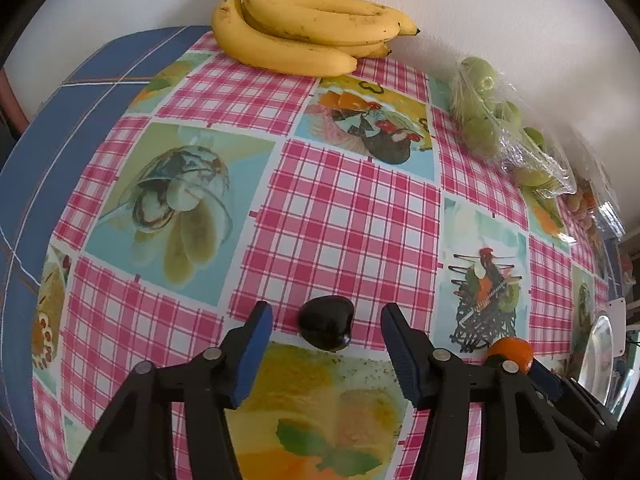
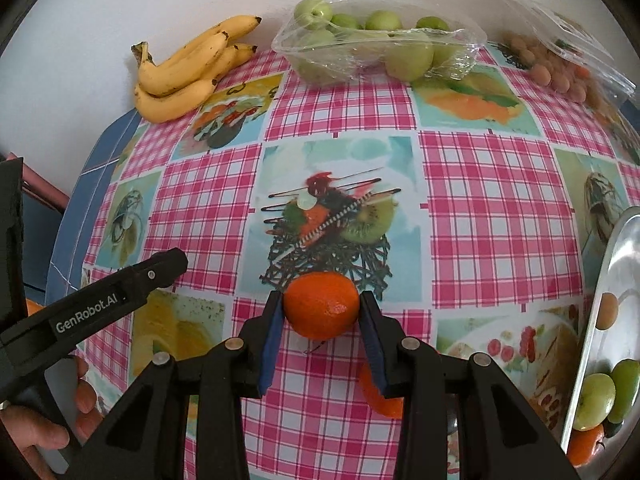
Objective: Organize fruits
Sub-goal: 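Grasp a dark cherry with the left tool while the right tool grasps a tangerine, then carry the dark cherry and the tangerine toward the steel bowl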
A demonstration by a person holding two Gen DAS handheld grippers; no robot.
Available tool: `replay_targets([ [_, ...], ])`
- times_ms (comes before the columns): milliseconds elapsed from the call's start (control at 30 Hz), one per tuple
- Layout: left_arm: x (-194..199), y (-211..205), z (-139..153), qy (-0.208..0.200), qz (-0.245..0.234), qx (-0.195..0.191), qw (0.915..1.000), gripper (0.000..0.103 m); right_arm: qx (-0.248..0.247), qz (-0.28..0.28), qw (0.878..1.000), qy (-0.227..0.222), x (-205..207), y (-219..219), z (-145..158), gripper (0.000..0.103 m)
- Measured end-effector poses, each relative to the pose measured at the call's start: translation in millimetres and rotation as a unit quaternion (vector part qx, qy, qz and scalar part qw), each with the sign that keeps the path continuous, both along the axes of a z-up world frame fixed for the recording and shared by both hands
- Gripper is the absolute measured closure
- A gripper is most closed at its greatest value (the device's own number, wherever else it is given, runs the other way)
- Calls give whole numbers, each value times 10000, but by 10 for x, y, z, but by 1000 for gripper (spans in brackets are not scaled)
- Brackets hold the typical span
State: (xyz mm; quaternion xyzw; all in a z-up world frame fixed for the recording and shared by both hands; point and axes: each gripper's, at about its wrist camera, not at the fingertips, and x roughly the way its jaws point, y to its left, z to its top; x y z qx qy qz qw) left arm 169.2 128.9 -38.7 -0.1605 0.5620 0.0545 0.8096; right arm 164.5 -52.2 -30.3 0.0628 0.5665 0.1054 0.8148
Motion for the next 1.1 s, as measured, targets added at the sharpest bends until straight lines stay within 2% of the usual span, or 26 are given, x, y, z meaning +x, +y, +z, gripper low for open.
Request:
replay_targets([
  [233, 14, 22, 7, -38, 34, 16, 10000, 51, -11, 19, 10000, -9, -20, -3, 5, 64],
  [300, 1, 30, 21, -54, 51, -5, 10000, 58, -9, 14, 10000, -8, -19, -1, 3, 64],
  [533, -28, 64, 63, -86, 105, 17, 9999, 66, 5, 15, 10000, 2, -19, 0, 1, 64],
  [700, -39, 58, 86, -131, 120, -29, 9998, 75, 10, 20, 10000, 7, -18, -4, 0, 64],
  [1100, -42, 42, 121, -42, 47, -39, 10000, 76, 43, 0, 10000, 17, -23, -6, 1, 64],
])
